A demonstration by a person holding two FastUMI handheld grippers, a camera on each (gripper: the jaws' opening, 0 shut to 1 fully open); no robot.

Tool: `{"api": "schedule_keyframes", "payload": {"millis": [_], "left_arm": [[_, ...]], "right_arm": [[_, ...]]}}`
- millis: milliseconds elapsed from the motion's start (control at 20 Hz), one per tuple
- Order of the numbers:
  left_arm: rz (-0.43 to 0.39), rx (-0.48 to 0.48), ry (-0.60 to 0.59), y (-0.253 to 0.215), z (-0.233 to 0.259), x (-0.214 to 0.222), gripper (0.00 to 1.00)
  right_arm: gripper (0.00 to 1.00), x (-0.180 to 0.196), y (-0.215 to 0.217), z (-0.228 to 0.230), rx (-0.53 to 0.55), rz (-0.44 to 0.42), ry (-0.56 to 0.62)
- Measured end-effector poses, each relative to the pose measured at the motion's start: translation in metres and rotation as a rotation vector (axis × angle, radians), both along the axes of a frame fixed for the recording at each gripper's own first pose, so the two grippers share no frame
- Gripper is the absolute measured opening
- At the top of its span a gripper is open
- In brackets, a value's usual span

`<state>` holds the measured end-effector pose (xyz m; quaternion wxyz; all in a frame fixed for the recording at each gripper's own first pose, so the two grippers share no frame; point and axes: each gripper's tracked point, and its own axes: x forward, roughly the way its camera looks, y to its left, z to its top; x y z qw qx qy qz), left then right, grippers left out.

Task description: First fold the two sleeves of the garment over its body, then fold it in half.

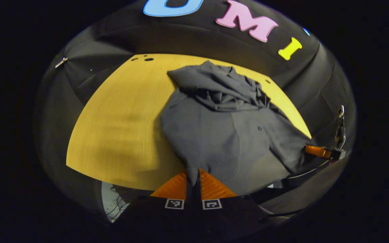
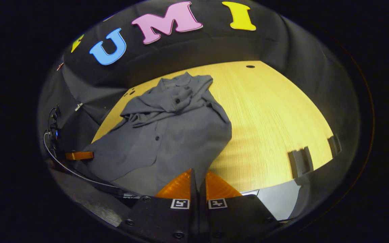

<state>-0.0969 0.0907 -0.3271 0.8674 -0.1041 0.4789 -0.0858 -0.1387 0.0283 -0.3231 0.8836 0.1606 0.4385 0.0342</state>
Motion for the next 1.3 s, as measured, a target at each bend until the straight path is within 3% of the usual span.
{"api": "schedule_keyframes", "payload": {"millis": [50, 200, 400, 700, 850, 950, 1000, 1300], "left_arm": [[0.003, -0.007, -0.029, -0.002, 0.012, 0.012, 0.02], [0.002, -0.014, -0.110, -0.002, 0.048, 0.050, 0.06], [0.026, -0.028, -0.197, 0.000, 0.077, 0.098, 0.06], [0.056, -0.031, -0.345, 0.004, 0.113, 0.181, 0.06], [0.066, -0.011, -0.373, 0.006, 0.110, 0.217, 0.02], [0.087, -0.010, -0.380, 0.009, 0.108, 0.239, 0.09], [0.101, -0.011, -0.382, 0.011, 0.104, 0.251, 0.05], [0.155, 0.011, -0.378, 0.023, 0.078, 0.315, 0.05]], "right_arm": [[0.06, 0.013, -0.002, 0.011, 0.004, -0.009, -0.033], [0.05, 0.054, -0.013, 0.049, 0.027, -0.044, -0.140], [0.05, 0.099, -0.025, 0.086, 0.019, -0.027, -0.260], [0.05, 0.184, -0.042, 0.110, -0.017, -0.021, -0.384], [0.05, 0.226, -0.043, 0.108, -0.031, -0.015, -0.412], [0.05, 0.252, -0.046, 0.101, -0.054, -0.010, -0.413], [0.05, 0.264, -0.048, 0.098, -0.059, -0.015, -0.413], [0.05, 0.327, -0.056, 0.060, -0.063, -0.072, -0.378]]}}
